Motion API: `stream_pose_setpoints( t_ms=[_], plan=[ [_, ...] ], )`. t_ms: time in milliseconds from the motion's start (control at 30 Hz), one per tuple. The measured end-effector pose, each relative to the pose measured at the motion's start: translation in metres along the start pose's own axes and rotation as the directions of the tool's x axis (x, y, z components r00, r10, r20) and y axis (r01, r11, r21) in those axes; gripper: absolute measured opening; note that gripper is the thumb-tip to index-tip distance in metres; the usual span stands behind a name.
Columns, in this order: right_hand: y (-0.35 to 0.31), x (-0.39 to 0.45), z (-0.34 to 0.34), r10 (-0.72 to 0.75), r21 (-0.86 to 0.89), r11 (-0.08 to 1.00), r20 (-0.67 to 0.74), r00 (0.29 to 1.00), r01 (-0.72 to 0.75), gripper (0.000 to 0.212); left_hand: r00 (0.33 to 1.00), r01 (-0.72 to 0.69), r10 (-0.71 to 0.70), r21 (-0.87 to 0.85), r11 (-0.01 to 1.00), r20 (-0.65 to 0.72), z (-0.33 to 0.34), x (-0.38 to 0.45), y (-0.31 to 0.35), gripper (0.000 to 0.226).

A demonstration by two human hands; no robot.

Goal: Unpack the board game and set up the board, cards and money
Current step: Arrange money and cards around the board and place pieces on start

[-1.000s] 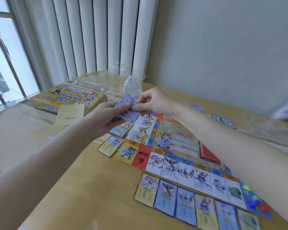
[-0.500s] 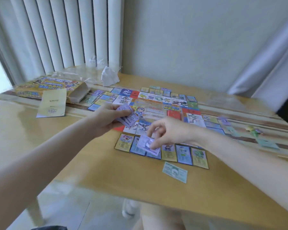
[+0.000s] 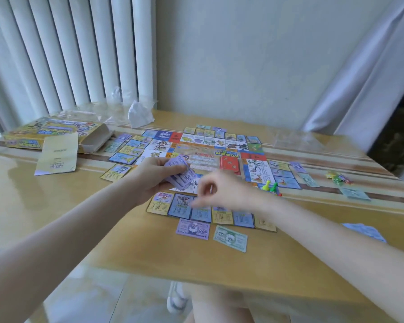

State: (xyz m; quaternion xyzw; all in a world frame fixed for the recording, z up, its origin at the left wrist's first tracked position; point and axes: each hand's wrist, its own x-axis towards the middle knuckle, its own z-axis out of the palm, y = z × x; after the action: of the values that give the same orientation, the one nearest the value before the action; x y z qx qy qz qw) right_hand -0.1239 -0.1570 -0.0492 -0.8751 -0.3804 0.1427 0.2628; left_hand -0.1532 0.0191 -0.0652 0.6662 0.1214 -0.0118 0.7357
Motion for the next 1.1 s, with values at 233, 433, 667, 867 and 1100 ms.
stream_pose_setpoints(
  t_ms=[233, 433, 667, 867, 1100],
  plan=[
    [0.026, -0.001, -0.026, 0.210, 0.476, 0.877, -0.259, 0.943, -0.065, 0.019, 0.995, 0.025, -0.021, -0.037, 0.999, 0.096, 0.042, 0.016, 0.007, 0.009],
    [0.062, -0.014, -0.045, 0.339, 0.572, 0.816, -0.353, 0.872, -0.086, 0.022, 0.954, 0.085, -0.065, -0.057, 0.995, 0.292, 0.079, 0.036, 0.013, 0.014],
    [0.095, -0.035, -0.067, 0.391, 0.562, 0.804, -0.254, 0.884, -0.194, 0.023, 0.944, 0.047, -0.068, 0.072, 0.996, 0.322, 0.125, 0.053, 0.013, 0.021],
    [0.110, -0.052, -0.084, 0.432, 0.542, 0.813, -0.316, 0.845, -0.213, 0.020, 0.925, 0.028, -0.053, 0.072, 0.997, 0.375, 0.155, 0.061, 0.016, 0.026],
    [0.113, -0.071, -0.100, 0.111, -0.175, 0.961, -0.470, 0.876, -0.216, 0.034, 0.963, 0.012, 0.000, -0.043, 0.999, 0.268, 0.208, 0.061, 0.019, 0.011]
  ],
)
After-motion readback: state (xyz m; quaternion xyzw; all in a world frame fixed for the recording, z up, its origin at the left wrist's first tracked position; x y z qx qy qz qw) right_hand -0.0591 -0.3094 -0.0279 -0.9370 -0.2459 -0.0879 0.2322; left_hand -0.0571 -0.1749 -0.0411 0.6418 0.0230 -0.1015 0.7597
